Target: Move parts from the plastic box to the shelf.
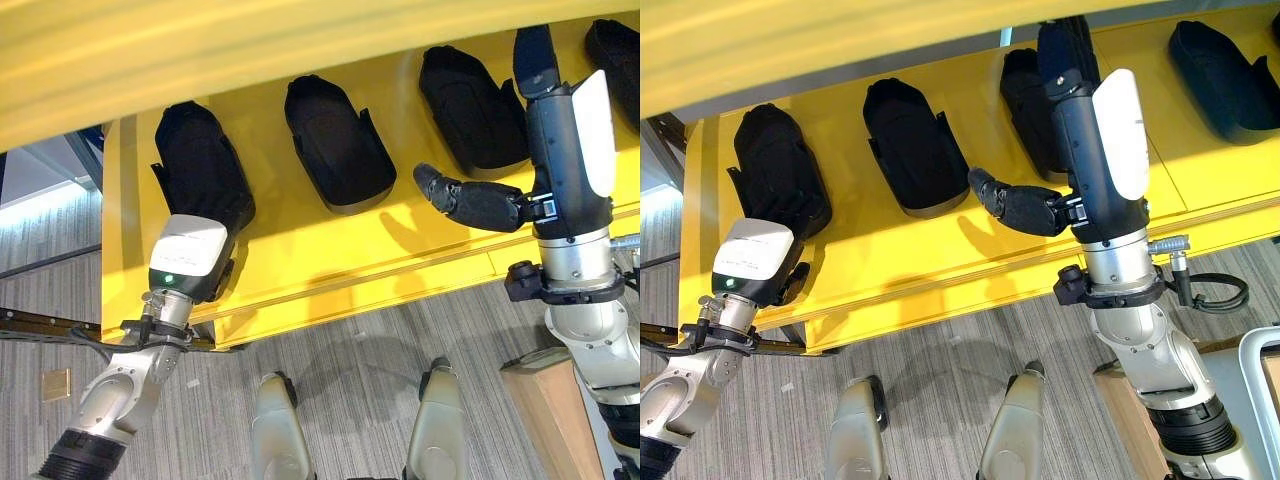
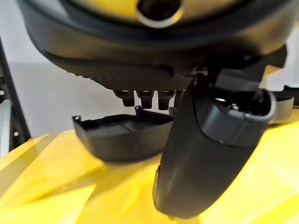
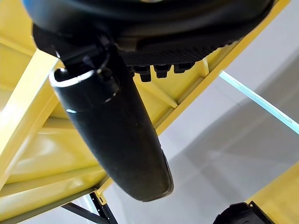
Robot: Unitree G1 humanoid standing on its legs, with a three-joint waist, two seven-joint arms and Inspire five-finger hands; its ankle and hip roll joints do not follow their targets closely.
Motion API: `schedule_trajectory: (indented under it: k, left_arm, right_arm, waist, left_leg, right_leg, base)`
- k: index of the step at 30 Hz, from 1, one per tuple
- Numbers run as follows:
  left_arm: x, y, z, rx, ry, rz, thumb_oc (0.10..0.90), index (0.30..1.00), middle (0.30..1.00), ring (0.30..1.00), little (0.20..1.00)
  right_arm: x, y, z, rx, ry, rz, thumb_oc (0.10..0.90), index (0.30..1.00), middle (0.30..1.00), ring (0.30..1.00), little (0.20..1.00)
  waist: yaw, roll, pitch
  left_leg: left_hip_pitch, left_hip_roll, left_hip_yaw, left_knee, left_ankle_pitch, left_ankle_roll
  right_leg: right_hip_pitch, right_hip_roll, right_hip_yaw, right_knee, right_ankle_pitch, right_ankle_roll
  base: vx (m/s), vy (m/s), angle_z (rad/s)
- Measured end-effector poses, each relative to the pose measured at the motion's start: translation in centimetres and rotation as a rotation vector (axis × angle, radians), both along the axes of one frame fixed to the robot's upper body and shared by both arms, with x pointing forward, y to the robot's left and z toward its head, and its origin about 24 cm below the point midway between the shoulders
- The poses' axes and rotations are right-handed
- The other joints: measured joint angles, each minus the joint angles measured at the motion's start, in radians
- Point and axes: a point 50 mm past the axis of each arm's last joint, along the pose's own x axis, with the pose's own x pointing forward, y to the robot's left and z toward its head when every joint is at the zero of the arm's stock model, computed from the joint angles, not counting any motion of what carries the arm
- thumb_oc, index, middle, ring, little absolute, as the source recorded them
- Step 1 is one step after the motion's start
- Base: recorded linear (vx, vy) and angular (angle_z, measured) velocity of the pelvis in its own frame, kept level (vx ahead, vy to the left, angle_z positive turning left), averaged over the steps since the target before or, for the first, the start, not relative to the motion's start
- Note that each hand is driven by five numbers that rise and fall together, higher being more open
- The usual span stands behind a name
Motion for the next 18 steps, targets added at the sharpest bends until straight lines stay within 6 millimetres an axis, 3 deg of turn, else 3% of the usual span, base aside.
schedule_trajectory:
  k: [18]
  left_arm:
    - [-0.3, 1.1, -1.5, -0.085, 0.063, 0.072, 0.900, 1.000, 1.000, 1.000, 1.000]
  right_arm:
    - [0.0, 0.1, 0.0, -0.013, 0.010, 0.003, 0.900, 1.000, 1.000, 1.000, 1.000]
  waist:
    - [-0.005, 0.009, -0.023]
  left_leg:
    - [-0.004, 0.000, 0.000, 0.002, 0.000, 0.000]
  right_leg:
    - [-0.005, 0.000, 0.001, 0.002, 0.000, 0.000]
  base:
    - [0.00, 0.000, 0.00]
